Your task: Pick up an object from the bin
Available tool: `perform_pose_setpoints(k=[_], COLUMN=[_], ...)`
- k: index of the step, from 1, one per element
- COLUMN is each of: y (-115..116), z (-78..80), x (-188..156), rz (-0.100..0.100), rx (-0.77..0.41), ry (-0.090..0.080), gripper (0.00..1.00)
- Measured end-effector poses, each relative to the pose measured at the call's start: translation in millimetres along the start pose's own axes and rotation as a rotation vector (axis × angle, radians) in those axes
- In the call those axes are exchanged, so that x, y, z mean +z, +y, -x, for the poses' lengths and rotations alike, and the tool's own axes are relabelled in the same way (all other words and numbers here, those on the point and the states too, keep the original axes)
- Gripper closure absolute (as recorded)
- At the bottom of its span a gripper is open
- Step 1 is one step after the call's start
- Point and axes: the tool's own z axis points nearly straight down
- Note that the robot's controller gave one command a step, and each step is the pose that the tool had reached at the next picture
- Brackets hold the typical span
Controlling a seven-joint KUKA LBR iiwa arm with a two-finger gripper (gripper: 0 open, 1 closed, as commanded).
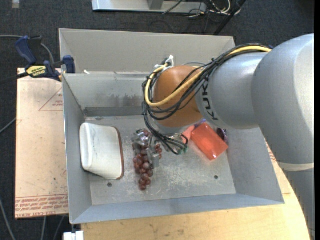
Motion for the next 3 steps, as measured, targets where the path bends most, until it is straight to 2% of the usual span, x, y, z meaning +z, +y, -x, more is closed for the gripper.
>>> perform_pose_setpoints(k=[1,2,3], y=[-9,-9,-8], z=[10.0,9.9,-0.1], x=[-105,-105,-236], rz=[0.001,0.001,0.000], rx=[0.007,0.007,0.065], ry=[-0.002,-0.002,-0.006], gripper=[1.00,1.00,1.00])
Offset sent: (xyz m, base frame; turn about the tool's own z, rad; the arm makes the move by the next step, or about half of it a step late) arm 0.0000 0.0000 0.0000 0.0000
